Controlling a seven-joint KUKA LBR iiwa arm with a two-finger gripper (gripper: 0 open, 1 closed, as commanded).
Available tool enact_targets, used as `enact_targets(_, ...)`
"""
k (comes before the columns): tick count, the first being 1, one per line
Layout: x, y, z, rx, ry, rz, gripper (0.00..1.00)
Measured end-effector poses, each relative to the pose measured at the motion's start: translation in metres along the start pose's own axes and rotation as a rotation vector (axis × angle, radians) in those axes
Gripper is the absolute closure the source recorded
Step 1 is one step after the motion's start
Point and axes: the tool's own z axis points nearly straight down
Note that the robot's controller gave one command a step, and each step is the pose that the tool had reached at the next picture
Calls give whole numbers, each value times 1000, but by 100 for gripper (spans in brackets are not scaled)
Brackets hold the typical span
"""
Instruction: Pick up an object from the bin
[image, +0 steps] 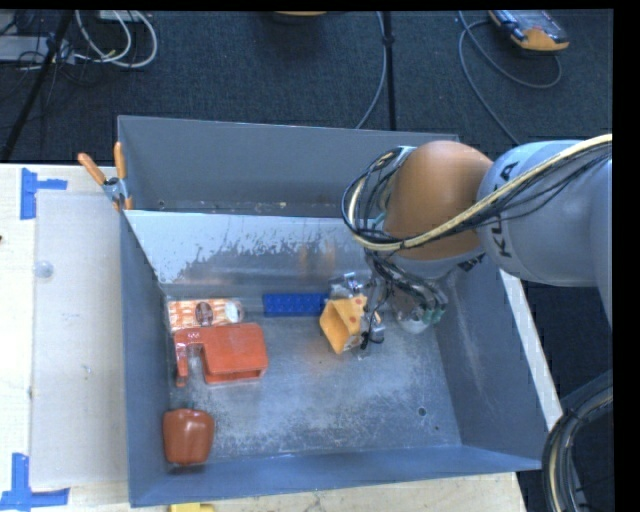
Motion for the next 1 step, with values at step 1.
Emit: enact_targets(1, -3, 8, -70, 0, -4, -35, 100)
